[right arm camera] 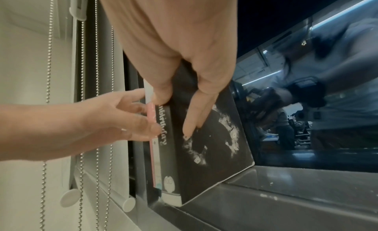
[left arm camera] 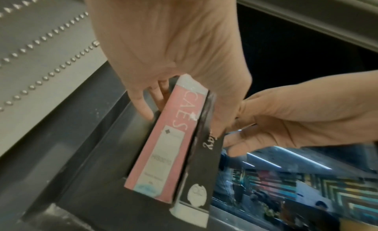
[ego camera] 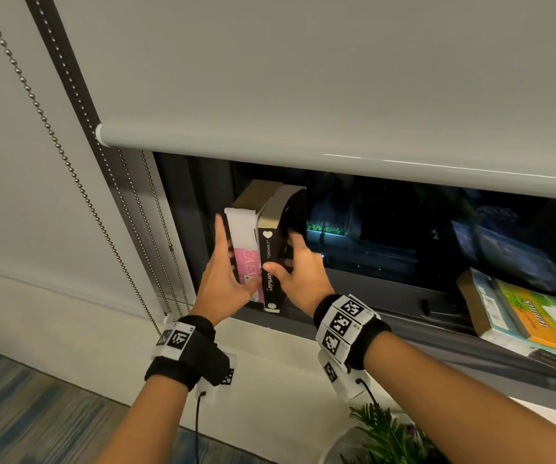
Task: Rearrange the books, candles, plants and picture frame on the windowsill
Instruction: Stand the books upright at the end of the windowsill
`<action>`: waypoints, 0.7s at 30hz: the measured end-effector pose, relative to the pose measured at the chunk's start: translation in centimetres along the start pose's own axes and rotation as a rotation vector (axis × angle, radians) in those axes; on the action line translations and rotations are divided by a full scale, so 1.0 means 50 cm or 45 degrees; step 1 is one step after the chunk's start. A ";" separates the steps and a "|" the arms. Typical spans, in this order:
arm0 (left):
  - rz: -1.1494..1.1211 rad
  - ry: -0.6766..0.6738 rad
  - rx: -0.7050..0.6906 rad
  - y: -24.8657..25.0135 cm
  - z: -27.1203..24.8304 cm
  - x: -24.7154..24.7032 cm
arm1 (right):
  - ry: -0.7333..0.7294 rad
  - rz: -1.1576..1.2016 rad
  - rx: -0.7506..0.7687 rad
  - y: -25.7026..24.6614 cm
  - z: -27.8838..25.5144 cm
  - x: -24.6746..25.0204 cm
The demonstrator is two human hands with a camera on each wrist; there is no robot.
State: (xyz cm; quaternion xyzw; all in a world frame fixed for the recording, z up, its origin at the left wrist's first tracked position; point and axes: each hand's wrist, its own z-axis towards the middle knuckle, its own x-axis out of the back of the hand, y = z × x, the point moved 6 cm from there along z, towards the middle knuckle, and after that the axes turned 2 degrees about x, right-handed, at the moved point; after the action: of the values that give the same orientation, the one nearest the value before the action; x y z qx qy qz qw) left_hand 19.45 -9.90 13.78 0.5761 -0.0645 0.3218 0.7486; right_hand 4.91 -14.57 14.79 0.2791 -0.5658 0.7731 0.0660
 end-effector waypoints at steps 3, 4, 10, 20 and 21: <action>0.002 0.036 -0.013 0.001 -0.005 -0.020 | -0.007 0.011 -0.042 0.010 0.005 0.006; 0.016 0.064 -0.011 0.004 -0.002 -0.024 | -0.015 0.015 -0.063 0.016 0.006 0.007; 0.329 0.242 0.039 -0.012 0.016 0.000 | -0.142 -0.024 -0.098 0.040 0.002 -0.001; -0.088 -0.037 0.099 -0.032 0.007 0.000 | -0.183 0.115 -0.122 0.036 0.005 0.009; -0.080 -0.049 0.108 -0.032 0.005 0.000 | -0.211 0.156 -0.138 0.034 0.006 0.002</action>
State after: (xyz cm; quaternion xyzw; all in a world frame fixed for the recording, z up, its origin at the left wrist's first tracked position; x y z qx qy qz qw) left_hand 20.40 -10.35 12.54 0.6152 -0.0473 0.2894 0.7318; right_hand 4.19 -15.44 13.48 0.3031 -0.6262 0.7182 -0.0136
